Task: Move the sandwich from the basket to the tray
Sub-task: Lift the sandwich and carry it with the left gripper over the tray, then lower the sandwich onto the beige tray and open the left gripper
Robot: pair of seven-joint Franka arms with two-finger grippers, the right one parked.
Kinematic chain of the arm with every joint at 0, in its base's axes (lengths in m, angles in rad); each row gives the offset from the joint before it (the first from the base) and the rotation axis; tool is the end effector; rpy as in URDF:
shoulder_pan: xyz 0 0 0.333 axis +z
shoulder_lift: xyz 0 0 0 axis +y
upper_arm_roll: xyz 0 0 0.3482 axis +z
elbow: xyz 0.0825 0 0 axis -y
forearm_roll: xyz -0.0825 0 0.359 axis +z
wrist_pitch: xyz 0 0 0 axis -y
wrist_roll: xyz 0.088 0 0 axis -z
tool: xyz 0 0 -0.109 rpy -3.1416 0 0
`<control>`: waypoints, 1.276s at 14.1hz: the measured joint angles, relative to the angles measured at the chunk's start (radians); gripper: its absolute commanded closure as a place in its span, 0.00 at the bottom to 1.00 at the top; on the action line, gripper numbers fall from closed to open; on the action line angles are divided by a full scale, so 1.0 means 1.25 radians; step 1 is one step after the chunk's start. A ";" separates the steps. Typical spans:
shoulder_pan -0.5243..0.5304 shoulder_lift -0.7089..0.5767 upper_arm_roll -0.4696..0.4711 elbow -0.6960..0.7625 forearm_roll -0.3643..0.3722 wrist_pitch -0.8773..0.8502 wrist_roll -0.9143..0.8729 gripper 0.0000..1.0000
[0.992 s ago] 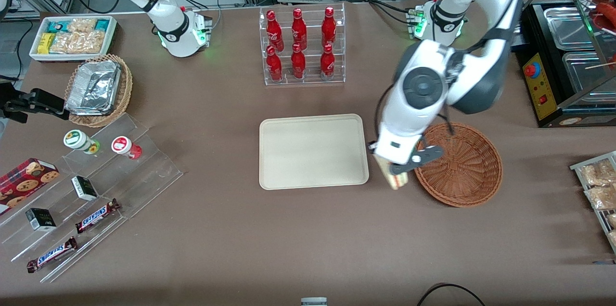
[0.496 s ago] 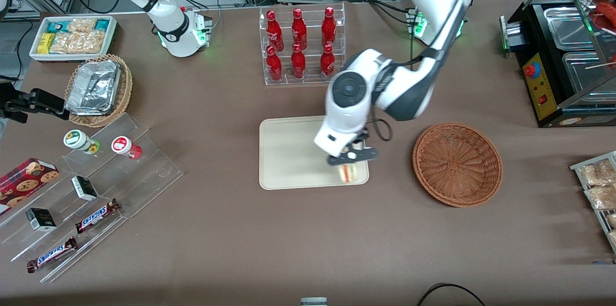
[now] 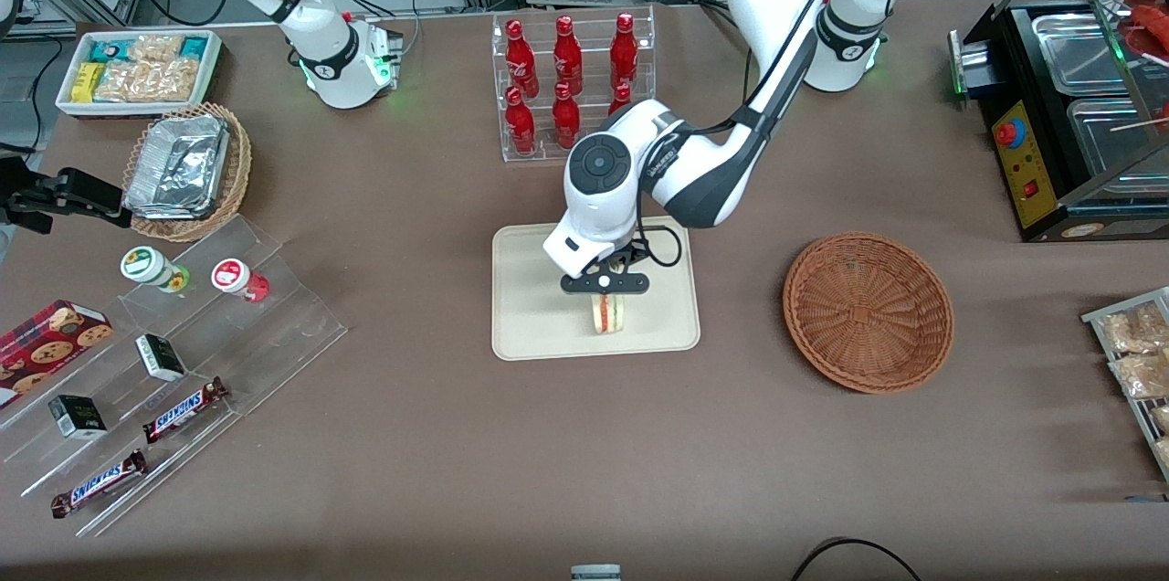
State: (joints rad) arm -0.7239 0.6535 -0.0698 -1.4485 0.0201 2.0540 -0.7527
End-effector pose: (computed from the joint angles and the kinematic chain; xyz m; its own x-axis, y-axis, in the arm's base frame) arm 0.5068 -0.4989 0.3363 0.9980 -0.0370 -0.0510 -0.0377 -0.9992 -0.0135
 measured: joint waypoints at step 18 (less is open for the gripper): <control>-0.028 0.071 -0.006 0.019 -0.005 0.043 -0.029 0.01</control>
State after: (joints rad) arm -0.7590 0.7420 -0.0774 -1.4244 0.0139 2.1077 -0.7886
